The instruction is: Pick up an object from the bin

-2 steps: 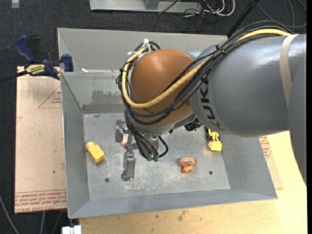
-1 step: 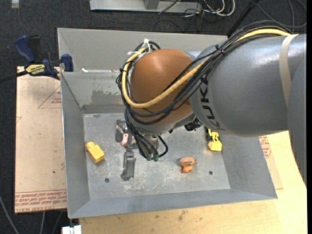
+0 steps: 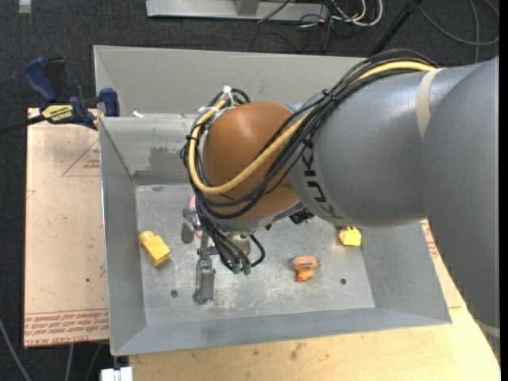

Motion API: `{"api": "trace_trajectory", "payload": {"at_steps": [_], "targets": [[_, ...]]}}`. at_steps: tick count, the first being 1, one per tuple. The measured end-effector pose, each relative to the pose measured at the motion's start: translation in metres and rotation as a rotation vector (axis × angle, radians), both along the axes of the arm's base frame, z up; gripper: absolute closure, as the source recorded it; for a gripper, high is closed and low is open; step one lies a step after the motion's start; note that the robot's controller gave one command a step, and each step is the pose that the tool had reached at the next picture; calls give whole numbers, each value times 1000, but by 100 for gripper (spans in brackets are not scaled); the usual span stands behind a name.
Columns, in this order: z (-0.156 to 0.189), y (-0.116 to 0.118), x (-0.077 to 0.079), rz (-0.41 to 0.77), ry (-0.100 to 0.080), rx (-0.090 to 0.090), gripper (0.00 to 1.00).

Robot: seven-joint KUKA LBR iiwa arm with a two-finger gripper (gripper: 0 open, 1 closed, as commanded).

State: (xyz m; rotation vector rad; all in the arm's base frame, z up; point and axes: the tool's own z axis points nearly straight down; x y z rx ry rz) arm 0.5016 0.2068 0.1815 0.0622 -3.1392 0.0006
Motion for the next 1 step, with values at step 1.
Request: {"api": "trace_trajectory", "payload": {"at_steps": [1], "targets": [[-28, -12, 29, -98, -4, 3, 0]]}}
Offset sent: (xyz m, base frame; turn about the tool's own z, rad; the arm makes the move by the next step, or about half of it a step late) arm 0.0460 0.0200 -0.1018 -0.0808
